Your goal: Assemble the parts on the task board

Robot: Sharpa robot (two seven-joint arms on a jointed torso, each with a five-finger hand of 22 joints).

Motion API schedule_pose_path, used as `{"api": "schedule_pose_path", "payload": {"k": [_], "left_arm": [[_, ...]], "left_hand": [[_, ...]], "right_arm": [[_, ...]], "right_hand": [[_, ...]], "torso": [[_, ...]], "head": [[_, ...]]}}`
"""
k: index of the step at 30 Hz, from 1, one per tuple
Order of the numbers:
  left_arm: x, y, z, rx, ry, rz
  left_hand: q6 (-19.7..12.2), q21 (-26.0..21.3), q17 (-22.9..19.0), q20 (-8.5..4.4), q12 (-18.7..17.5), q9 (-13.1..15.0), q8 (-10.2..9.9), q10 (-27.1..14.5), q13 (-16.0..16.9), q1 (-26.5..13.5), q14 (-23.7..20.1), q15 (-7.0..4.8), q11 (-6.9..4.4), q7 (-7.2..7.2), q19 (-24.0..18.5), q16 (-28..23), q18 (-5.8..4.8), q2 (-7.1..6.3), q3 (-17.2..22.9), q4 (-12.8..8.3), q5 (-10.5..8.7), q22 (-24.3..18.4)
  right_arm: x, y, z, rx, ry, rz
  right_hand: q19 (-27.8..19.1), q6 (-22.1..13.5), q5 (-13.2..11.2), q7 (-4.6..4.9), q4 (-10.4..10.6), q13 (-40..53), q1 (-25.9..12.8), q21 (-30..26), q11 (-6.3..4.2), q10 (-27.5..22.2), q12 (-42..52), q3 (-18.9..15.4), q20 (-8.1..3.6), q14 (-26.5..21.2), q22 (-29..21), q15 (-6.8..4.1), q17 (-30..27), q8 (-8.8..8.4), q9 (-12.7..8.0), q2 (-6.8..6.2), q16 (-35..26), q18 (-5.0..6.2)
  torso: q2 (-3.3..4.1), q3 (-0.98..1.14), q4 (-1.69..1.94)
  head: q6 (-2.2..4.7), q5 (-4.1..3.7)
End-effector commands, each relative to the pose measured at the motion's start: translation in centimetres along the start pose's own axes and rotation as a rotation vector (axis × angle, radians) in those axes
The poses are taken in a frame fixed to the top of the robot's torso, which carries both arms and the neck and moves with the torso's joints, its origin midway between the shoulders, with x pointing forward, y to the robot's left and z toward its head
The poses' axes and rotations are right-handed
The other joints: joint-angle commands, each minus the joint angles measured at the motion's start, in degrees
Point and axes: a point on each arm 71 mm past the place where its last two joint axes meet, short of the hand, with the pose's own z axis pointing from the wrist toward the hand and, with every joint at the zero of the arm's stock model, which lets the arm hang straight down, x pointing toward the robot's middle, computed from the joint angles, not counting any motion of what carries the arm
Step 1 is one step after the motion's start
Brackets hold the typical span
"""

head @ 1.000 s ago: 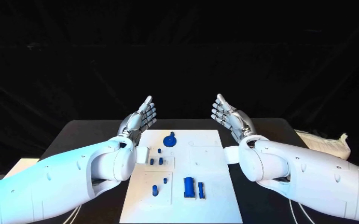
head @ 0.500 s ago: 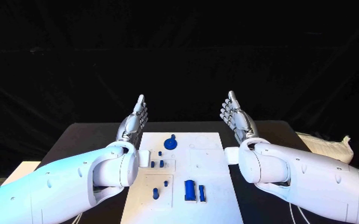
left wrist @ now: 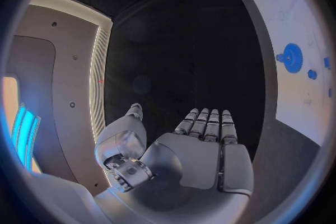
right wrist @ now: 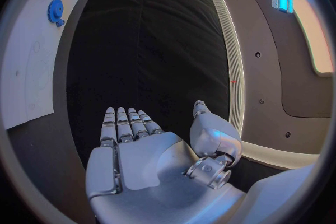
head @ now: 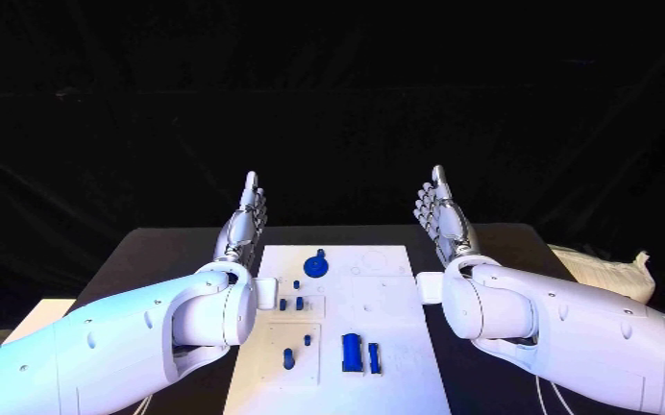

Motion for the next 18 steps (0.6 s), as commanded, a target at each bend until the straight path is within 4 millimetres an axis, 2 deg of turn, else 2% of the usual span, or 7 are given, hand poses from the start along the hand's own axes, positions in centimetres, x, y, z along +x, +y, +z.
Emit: {"api": "schedule_pose_path", "payload": {"k": [1, 2, 4, 5, 6, 9, 18], "left_arm": [[0.15, -0.26, -0.03, 0.029, 0.002, 0.008], [0.15, -0.26, -0.03, 0.029, 0.002, 0.008], [0.15, -0.26, -0.03, 0.029, 0.002, 0.008], [0.15, -0.26, -0.03, 0.029, 0.002, 0.008], [0.15, -0.26, -0.03, 0.029, 0.002, 0.008], [0.15, -0.26, -0.03, 0.029, 0.002, 0.008], [0.15, -0.26, -0.03, 0.029, 0.002, 0.008]], "left_hand": [[-1.9, -0.2, -0.1, -0.04, -0.4, -0.1, -0.4, -2.2, -0.1, -2.9, -2.2, 0.06, -0.14, -0.08, -5.3, -0.4, -0.86, 0.07, -0.6, 0.0, -0.38, -0.5], [-2.2, -0.2, -0.1, -0.04, -0.4, -0.1, -0.4, -2.3, -0.1, -3.1, -2.3, 0.06, -0.14, -0.08, -5.3, -0.4, -0.86, 0.07, -0.6, 0.0, -0.38, -0.5], [-2.4, -0.2, -0.1, -0.04, -0.4, -0.1, -0.4, -2.6, -0.1, -3.2, -2.4, 0.06, -0.14, -0.08, -5.3, -0.4, -0.86, 0.07, -0.6, 0.0, -0.38, -0.5], [-2.4, -0.2, -0.1, -0.04, -0.4, -0.1, -0.4, -2.6, -0.1, -3.5, -6.6, 0.06, -0.14, -0.08, -5.3, -0.4, -0.86, 0.07, -0.6, 0.0, -0.38, -0.5], [-6.5, -0.2, -0.1, -0.04, -0.4, -0.1, -0.4, -6.8, -0.1, -3.8, -6.6, 0.06, -0.14, -0.08, -5.3, -0.4, -0.86, 0.07, -0.6, 0.0, -0.38, -0.5], [-6.5, -0.2, -0.1, -0.04, -0.4, -0.1, -0.4, -6.8, -0.1, -8.9, -6.6, 0.06, -0.14, -0.08, -5.3, -0.4, -0.86, 0.07, -0.6, 0.0, -0.38, -0.5], [-6.5, -0.2, -0.1, -0.04, -0.4, -0.1, -0.4, -6.8, -0.1, -8.9, -6.6, 0.06, -0.14, -0.08, -5.3, -0.4, -0.86, 0.07, -0.6, 0.0, -0.38, -0.5]], "right_arm": [[0.09, 0.17, -0.02, -0.019, 0.002, -0.001], [0.09, 0.17, -0.02, -0.019, 0.002, -0.001], [0.09, 0.17, -0.02, -0.019, 0.002, -0.001], [0.09, 0.17, -0.02, -0.019, 0.002, -0.001], [0.09, 0.17, -0.02, -0.019, 0.002, -0.001], [0.09, 0.17, -0.02, -0.019, 0.002, -0.001], [0.09, 0.17, -0.02, -0.019, 0.002, -0.001]], "right_hand": [[-2.6, -5.9, -0.3, 0.01, 0.1, -0.1, -3.5, -0.2, -0.09, -2.6, -0.4, -0.3, -0.04, -2.8, -0.1, -0.06, -0.1, -0.19, -0.1, 0.07, -0.2, -0.35], [-6.8, -5.9, -0.3, 0.01, 0.1, -0.1, -4.4, -0.2, -0.09, -6.8, -0.4, -0.3, -0.04, -7.2, -0.1, -0.06, -0.1, -0.19, -0.1, 0.07, -0.2, -0.35], [-6.8, -5.9, -0.3, 0.01, 0.1, -0.1, -8.8, -0.2, -0.09, -6.8, -0.4, -0.3, -0.04, -7.2, -0.1, -0.06, -0.1, -0.19, -0.1, 0.07, -0.2, -0.35], [-6.8, -5.9, -0.3, 0.01, 0.1, -0.1, -8.8, -0.2, -0.09, -6.8, -0.4, -0.3, -0.04, -7.2, -0.1, -0.06, -0.1, -0.19, -0.1, 0.07, -0.2, -0.35], [-6.8, -5.9, -0.3, 0.01, 0.1, -0.1, -8.8, -0.2, -0.09, -6.8, -0.4, -0.3, -0.04, -7.2, -0.1, -0.06, -0.1, -0.19, -0.1, 0.07, -0.2, -0.35], [-6.8, -5.9, -0.3, 0.01, 0.1, -0.1, -8.8, -0.2, -0.09, -6.8, -0.4, -0.3, -0.04, -7.2, -0.1, -0.06, -0.1, -0.19, -0.1, 0.07, -0.2, -0.35], [-6.8, -5.9, -0.3, 0.01, 0.1, -0.1, -8.8, -0.2, -0.09, -6.8, -0.4, -0.3, -0.04, -7.2, -0.1, -0.06, -0.1, -0.19, -0.1, 0.07, -0.2, -0.35]], "torso": [[0.00, -0.01, 0.00], [0.00, -0.01, 0.00], [0.00, -0.01, 0.00], [0.00, -0.01, 0.00], [0.00, -0.01, 0.00], [0.00, -0.01, 0.00], [0.00, -0.01, 0.00]], "head": [[-0.01, 0.01], [-0.01, 0.01], [-0.01, 0.01], [-0.01, 0.01], [-0.01, 0.01], [-0.01, 0.01], [-0.01, 0.01]]}}
